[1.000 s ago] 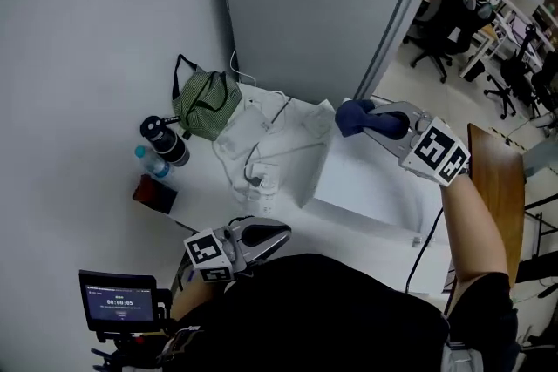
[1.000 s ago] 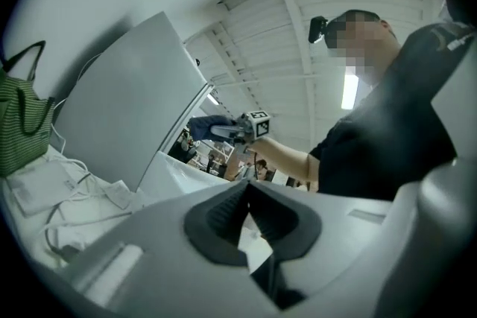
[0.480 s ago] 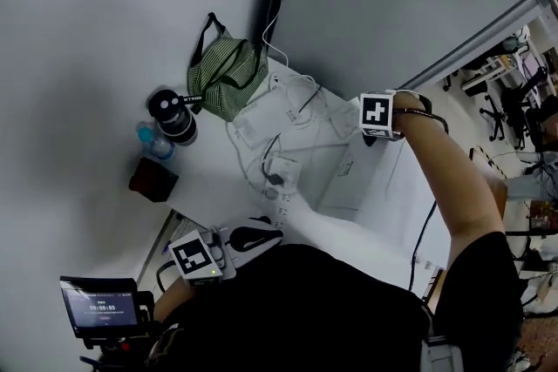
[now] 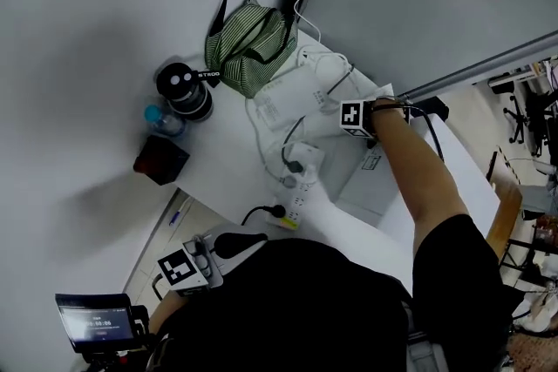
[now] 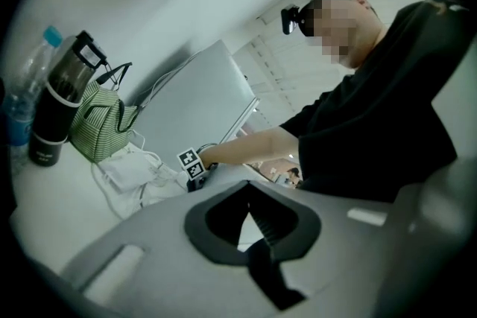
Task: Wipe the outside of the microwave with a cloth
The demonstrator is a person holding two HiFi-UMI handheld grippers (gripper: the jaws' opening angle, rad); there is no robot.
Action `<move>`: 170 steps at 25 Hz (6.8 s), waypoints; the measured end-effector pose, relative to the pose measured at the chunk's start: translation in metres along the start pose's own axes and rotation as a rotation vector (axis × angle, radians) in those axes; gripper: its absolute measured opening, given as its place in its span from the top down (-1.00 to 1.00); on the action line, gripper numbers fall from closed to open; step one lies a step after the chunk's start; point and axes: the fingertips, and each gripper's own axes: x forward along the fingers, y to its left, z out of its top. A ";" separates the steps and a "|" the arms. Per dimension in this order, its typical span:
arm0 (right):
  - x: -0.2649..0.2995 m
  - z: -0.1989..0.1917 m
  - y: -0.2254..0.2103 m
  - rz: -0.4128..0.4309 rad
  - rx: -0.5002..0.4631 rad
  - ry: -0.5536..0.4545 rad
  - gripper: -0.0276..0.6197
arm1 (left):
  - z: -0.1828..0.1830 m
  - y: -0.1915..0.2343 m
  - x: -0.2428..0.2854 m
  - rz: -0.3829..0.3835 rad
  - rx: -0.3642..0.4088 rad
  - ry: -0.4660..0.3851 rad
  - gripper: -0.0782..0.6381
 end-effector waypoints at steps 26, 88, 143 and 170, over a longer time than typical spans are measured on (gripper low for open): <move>-0.063 -0.029 0.061 0.054 -0.049 0.038 0.76 | 0.005 0.007 -0.004 -0.162 0.018 -0.046 0.77; -0.056 0.049 0.191 0.086 -0.187 -0.053 0.76 | 0.019 -0.006 0.000 -0.293 -0.024 0.045 0.77; -0.156 -0.253 0.244 -0.340 0.635 -1.005 0.74 | 0.058 -0.103 0.170 -0.559 0.185 0.097 0.77; 0.150 -0.388 0.156 0.124 1.079 -2.155 0.75 | -0.039 -0.216 0.390 -0.242 0.232 0.366 0.77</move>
